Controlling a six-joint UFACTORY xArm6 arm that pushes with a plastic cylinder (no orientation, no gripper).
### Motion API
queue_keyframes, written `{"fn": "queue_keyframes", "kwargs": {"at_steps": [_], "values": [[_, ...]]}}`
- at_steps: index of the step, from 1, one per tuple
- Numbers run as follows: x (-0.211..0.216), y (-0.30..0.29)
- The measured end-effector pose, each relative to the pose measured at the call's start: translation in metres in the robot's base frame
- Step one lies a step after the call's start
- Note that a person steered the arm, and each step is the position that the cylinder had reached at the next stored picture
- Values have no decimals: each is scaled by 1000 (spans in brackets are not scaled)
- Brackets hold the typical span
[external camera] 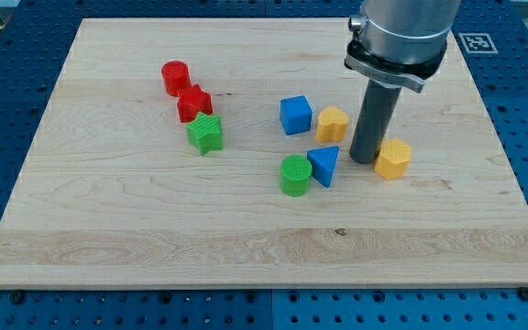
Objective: Push the blue triangle slightly up
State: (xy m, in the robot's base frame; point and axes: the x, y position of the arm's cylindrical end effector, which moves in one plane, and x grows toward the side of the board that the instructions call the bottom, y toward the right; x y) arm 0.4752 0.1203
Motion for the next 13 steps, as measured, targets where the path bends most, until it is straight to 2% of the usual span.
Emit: {"fn": "queue_keyframes", "kwargs": {"at_steps": [3,4,10,13], "values": [[46,-16],[49,-27],[11,-37],[9,-37]]}}
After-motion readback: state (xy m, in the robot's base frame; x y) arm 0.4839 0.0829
